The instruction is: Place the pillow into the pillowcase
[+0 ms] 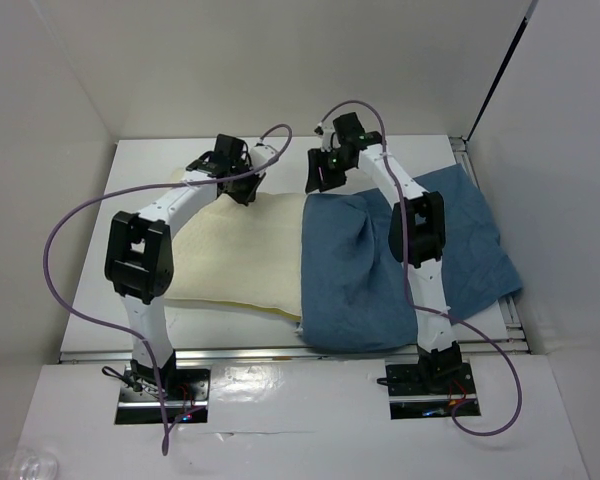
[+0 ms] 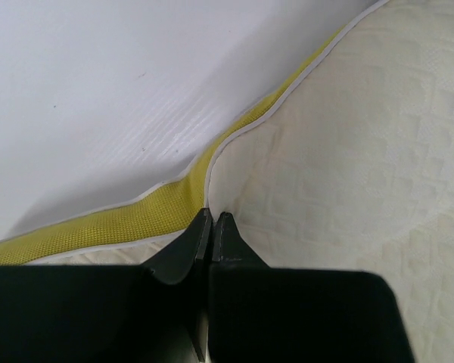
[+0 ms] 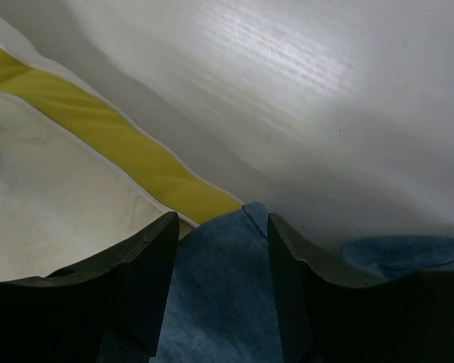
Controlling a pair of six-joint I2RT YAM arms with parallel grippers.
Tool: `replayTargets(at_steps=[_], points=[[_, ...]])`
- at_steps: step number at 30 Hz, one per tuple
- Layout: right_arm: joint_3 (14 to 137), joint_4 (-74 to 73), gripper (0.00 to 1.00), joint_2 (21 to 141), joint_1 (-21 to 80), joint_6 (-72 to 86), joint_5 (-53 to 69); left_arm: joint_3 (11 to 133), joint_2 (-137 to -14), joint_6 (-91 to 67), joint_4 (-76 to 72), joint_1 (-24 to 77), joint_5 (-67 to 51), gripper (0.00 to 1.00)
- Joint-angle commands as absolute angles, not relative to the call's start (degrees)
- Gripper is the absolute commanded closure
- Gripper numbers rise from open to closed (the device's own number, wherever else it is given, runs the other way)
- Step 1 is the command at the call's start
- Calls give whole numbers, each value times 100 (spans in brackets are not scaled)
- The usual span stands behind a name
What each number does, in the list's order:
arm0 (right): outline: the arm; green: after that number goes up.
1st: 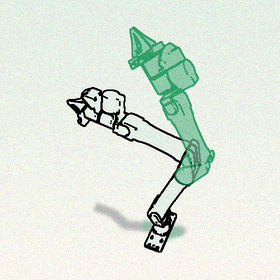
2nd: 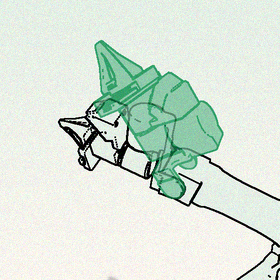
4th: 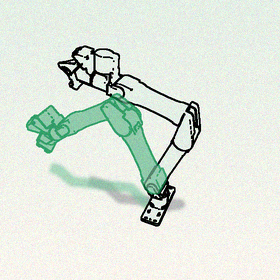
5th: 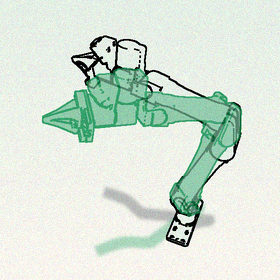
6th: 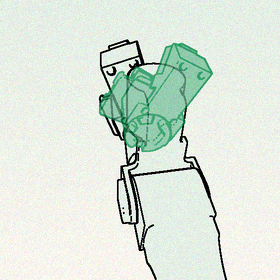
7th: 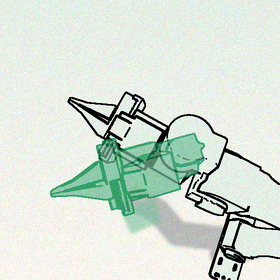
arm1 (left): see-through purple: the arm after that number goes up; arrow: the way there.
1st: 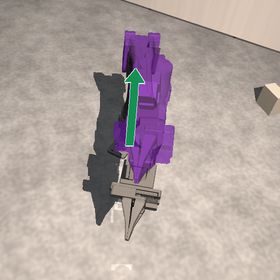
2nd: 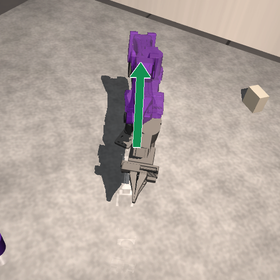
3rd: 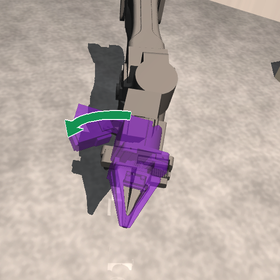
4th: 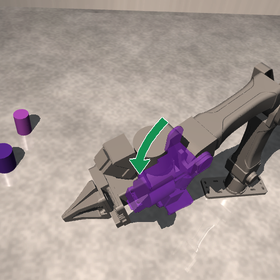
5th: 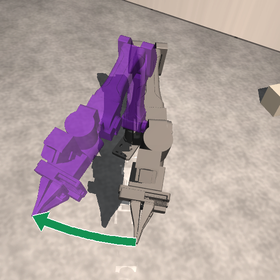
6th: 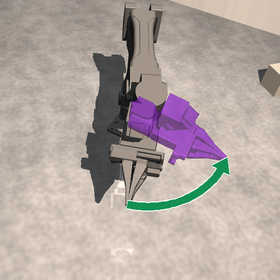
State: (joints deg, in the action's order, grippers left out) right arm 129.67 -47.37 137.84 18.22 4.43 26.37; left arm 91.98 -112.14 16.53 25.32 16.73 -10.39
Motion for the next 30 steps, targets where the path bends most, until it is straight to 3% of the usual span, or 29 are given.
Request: replayTargets(at_steps=[1, 5, 6, 7, 8, 11, 21, 30], points=[[12701, -5062, 42, 13720, 1828, 378, 2611, 9141, -10609, 1784, 1996, 1819, -792, 100], [12586, -5133, 48, 13658, 1828, 264, 2820, 8991, -10477, 1898, 1855, 1942, -624, 100], [12525, -5185, 54, 13606, 1828, 264, 2926, 8991, -10477, 1898, 1854, 1995, -624, 100], [12455, -5186, 70, 13605, 1828, 264, 3092, 8991, -10477, 1898, 1802, 1995, -554, 100], [12454, -5186, 79, 13605, 1828, 264, 3163, 8991, -10477, 1951, 1802, 1995, -554, 100], [12384, -5186, 100, 13553, 1881, 202, 3480, 8991, -10424, 1951, 1749, 1995, -554, 100], [13886, -5125, 100, 13605, 2469, 606, 4719, 8991, -10477, 2013, 1635, 2100, -554, 100], [14010, -4729, 100, 13632, 2821, 879, 4922, 9044, -10477, 1960, 1582, 2162, -554, 100]])
